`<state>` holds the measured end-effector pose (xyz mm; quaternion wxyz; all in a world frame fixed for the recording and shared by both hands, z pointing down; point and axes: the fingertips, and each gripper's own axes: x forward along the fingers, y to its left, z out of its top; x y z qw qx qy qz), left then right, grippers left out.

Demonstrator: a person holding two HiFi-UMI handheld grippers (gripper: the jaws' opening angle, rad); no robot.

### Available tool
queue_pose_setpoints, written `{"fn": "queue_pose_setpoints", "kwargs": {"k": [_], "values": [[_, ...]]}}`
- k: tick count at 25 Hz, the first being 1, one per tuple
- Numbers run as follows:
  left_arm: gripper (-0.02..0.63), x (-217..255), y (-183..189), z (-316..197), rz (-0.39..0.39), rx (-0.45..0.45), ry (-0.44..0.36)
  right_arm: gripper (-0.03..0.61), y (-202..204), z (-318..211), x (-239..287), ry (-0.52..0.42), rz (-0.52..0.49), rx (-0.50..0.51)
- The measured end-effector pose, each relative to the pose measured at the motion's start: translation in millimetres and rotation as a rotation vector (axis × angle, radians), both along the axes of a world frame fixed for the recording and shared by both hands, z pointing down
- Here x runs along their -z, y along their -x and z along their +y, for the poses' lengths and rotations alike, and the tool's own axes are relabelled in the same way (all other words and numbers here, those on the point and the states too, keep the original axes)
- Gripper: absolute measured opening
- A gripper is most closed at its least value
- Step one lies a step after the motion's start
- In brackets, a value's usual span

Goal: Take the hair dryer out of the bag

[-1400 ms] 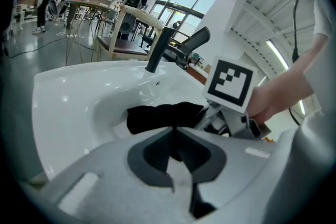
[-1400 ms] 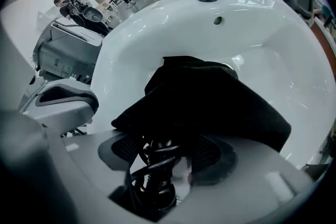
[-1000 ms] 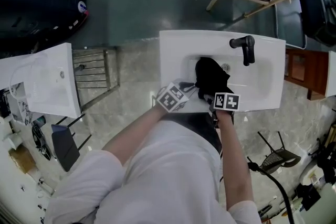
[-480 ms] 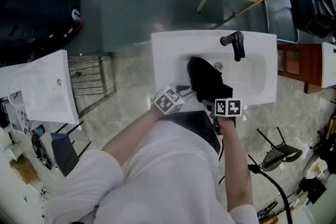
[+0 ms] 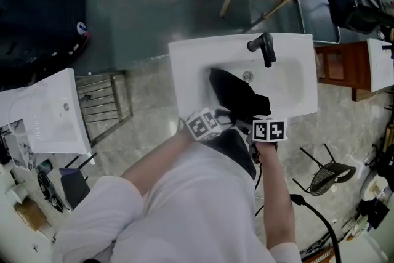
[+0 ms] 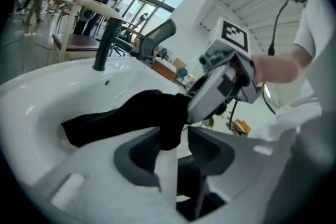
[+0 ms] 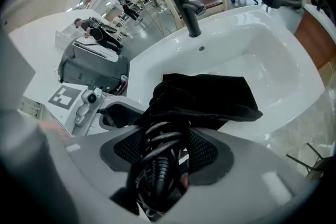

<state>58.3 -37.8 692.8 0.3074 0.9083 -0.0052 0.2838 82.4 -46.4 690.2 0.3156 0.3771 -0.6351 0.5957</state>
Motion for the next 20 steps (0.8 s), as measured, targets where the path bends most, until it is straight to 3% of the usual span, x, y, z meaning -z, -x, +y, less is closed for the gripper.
{"fn": "queue_pose_setpoints", "kwargs": {"k": [6,14,20], "values": [[0.133,-0.4,-12.1,6.0,-0.034,0.002,-0.067,0.252,-4.8,8.6,10.0,-0.017,0.005,-0.027],[0.1,-5.1,2.8,-9.3,-0.076,0.127,-0.063,0.252,-22.9,23.3,19.8,-0.033,-0.008,-0.079],[0.106,-2.3,9.3,-21.7,-0.099,0.199,-0.057,0.252,-37.7,35.3,34.1,-0.031,-0.096,-0.154]]}}
